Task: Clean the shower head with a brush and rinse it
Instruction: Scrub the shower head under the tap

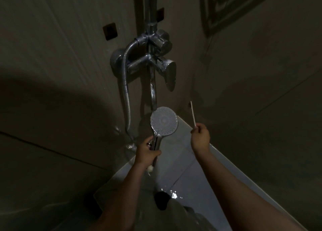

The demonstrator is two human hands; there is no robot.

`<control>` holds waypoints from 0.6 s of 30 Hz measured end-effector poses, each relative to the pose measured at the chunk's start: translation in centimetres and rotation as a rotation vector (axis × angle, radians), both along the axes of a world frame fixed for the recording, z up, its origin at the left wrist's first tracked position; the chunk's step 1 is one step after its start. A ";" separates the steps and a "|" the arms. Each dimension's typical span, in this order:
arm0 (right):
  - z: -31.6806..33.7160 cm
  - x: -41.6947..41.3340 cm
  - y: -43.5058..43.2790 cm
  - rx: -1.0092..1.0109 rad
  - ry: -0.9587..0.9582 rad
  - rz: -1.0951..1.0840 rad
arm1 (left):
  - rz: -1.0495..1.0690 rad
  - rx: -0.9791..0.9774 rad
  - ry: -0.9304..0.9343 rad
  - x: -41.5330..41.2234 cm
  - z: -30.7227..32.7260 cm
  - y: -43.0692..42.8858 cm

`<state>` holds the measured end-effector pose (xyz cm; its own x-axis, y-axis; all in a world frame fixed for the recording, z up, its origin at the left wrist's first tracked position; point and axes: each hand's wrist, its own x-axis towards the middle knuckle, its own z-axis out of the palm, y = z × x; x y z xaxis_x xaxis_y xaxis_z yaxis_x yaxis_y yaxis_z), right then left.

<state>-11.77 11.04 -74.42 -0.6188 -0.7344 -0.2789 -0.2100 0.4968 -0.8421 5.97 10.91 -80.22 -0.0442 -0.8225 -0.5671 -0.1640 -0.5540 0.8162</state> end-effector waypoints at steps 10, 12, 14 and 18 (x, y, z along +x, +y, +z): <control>6.6 2.6 -3.1 -0.362 -0.380 0.022 | 0.088 0.014 0.030 0.3 1.5 0.8; 7.7 2.6 -3.8 -0.394 -0.503 0.049 | 0.072 0.028 0.042 0.0 1.8 0.9; 8.7 2.5 -4.2 -0.419 -0.606 0.089 | 0.056 0.038 0.045 -0.2 1.8 0.9; 9.9 2.3 -4.9 -0.470 -0.728 0.143 | 0.066 0.049 0.027 0.0 1.9 0.7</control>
